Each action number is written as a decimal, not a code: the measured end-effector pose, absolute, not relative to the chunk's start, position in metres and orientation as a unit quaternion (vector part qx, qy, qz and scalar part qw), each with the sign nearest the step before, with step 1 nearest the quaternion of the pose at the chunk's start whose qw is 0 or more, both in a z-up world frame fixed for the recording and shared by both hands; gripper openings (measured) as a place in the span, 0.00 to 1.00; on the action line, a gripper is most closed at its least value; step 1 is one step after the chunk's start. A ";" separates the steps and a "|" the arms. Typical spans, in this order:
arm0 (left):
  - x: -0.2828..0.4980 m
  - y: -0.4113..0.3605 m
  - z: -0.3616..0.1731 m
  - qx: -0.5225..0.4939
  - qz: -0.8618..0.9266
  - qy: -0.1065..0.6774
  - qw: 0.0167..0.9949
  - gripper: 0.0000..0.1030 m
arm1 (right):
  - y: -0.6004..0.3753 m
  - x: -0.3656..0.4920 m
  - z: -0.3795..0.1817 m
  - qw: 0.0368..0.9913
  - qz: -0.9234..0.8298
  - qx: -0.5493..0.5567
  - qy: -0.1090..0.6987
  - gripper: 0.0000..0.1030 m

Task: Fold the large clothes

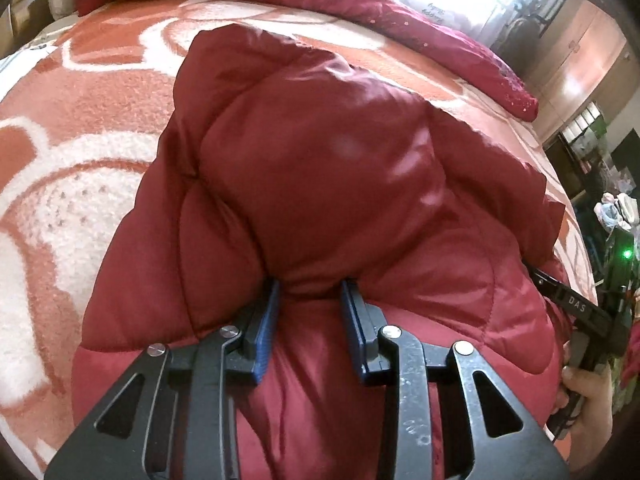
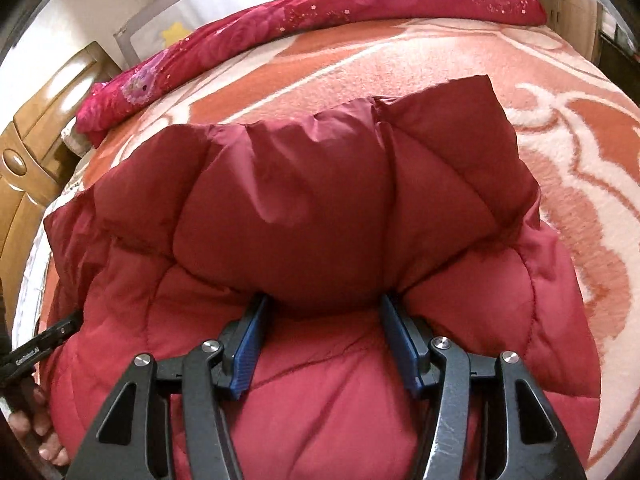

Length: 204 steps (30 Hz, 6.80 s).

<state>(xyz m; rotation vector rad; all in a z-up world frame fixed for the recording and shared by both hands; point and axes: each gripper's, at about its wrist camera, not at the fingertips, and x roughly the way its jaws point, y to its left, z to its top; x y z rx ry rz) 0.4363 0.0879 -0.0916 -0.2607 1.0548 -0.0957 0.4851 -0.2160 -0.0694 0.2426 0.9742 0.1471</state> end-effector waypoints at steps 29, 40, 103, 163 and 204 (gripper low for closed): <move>0.346 0.149 -0.044 -0.165 -0.036 0.463 0.870 0.71 | -0.269 0.395 -0.020 0.884 0.107 0.148 0.430 0.76; 0.341 0.160 -0.048 -0.164 -0.035 0.468 0.868 0.76 | -0.318 0.366 -0.017 0.888 0.092 0.170 0.417 0.81; 0.175 0.181 -0.061 -0.293 -0.222 0.461 0.808 0.46 | -0.350 0.192 -0.068 0.766 0.247 0.382 0.455 0.33; 0.107 0.123 -0.018 -0.150 -0.077 0.414 0.895 0.76 | -0.335 0.142 -0.066 0.876 0.019 0.248 0.414 0.77; 0.191 0.059 -0.074 -0.078 -0.098 0.503 0.855 0.82 | -0.232 0.211 -0.070 0.889 0.052 0.082 0.447 0.78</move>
